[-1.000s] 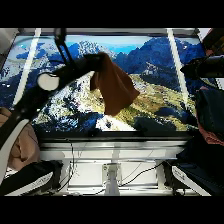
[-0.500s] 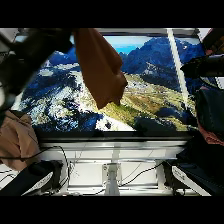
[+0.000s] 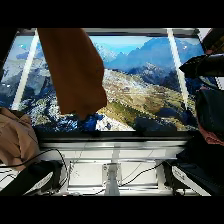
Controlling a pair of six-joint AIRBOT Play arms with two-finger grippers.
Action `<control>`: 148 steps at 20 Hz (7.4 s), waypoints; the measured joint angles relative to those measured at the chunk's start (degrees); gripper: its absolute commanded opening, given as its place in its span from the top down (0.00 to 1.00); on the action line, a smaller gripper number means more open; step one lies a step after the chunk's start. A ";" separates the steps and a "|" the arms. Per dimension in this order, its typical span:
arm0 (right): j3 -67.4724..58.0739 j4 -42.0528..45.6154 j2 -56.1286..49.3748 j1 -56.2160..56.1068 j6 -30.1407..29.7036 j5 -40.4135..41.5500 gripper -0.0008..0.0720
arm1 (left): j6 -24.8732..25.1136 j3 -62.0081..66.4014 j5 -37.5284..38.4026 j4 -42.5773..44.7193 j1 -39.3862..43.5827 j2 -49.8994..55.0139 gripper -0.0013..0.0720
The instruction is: Fold the clothes and pants, and hang the long-sleeved shirts on hangers.
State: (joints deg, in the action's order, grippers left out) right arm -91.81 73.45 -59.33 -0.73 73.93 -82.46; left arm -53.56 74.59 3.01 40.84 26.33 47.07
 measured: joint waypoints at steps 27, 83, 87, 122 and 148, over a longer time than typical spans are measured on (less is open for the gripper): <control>35.06 -30.12 -6.56 -3.91 -14.82 27.67 0.68 | -3.02 0.02 32.96 4.33 -13.57 27.71 0.96; 35.23 -25.14 -11.02 -12.11 -15.13 35.78 0.68 | -40.52 -48.92 26.56 17.03 -24.02 14.01 0.58; 35.26 -25.24 -11.37 -12.13 -15.04 35.63 0.68 | -40.57 -48.92 22.43 16.92 -22.47 15.58 0.74; 24.33 -45.35 -38.38 -27.67 1.64 38.82 0.44 | -36.89 -45.07 21.22 17.46 -21.73 4.24 0.96; 23.21 -50.01 -43.39 -25.31 6.14 37.90 0.64 | -36.87 -45.07 21.20 17.66 -21.73 4.24 0.96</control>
State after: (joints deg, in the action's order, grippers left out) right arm -68.60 23.44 -102.72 -26.04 80.07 -44.56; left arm -90.43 29.52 24.21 58.50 4.60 51.31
